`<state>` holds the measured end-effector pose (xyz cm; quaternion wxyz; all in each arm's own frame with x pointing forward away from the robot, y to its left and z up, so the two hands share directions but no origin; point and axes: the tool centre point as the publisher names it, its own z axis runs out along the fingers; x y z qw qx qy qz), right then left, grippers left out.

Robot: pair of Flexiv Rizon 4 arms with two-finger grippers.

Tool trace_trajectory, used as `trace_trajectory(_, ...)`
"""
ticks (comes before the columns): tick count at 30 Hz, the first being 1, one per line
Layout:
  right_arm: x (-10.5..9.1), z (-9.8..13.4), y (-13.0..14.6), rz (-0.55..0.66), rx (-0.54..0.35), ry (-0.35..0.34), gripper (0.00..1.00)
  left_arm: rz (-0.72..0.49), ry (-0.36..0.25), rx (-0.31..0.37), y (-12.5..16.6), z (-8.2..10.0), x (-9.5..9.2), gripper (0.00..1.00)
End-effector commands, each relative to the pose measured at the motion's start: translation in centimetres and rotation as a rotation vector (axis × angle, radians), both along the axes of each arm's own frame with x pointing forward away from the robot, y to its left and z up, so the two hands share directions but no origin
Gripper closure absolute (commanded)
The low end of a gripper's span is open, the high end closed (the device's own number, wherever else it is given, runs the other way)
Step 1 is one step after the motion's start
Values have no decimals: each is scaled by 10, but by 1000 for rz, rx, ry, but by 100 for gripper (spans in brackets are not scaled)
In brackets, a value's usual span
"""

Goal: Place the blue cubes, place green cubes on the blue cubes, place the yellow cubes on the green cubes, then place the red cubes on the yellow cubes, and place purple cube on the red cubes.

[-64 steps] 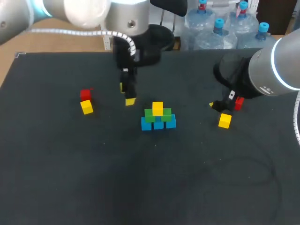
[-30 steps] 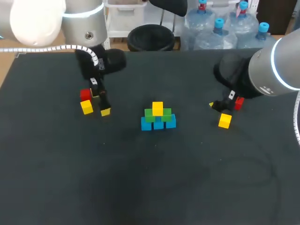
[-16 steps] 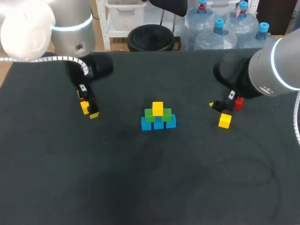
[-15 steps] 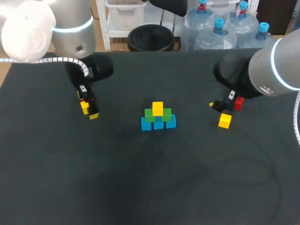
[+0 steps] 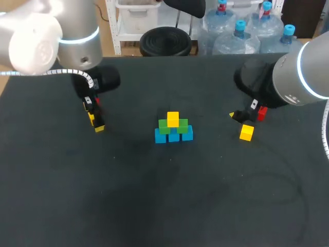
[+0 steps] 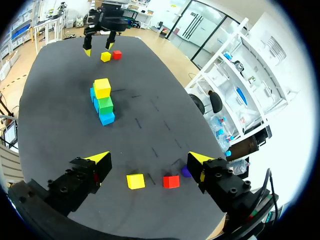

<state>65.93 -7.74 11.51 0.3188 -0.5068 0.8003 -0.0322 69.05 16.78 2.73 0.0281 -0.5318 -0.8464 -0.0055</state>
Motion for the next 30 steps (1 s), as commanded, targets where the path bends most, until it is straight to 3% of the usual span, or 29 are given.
trace_trajectory(1,-1,-2,0,-4,4,-11,0,-6,18,-2,1,-8,10,0)
trace_trajectory(15,-1,-2,0,-4,4,-11,0,-20,30,-4,1,-21,24,0)
trace_trajectory(17,-1,-2,0,-4,4,-11,0,-20,30,-3,1,-21,24,17)
trace_trajectory(18,-1,-2,0,-4,4,-11,0,-20,30,-3,1,-21,25,21)
trace_trajectory(19,-1,-2,0,-4,4,-11,0,-20,31,-3,1,-21,25,47)
trace_trajectory(20,-1,-2,0,-4,4,-11,0,-19,32,-4,1,-22,25,62)
trace_trajectory(23,-1,-2,0,-4,4,-11,0,-17,37,-6,1,-25,24,80)
trace_trajectory(25,-1,-2,0,-4,4,-11,0,-17,38,-6,1,-25,23,100)
trace_trajectory(30,-1,-2,0,-4,4,-11,0,-22,40,-3,-2,-19,19,100)
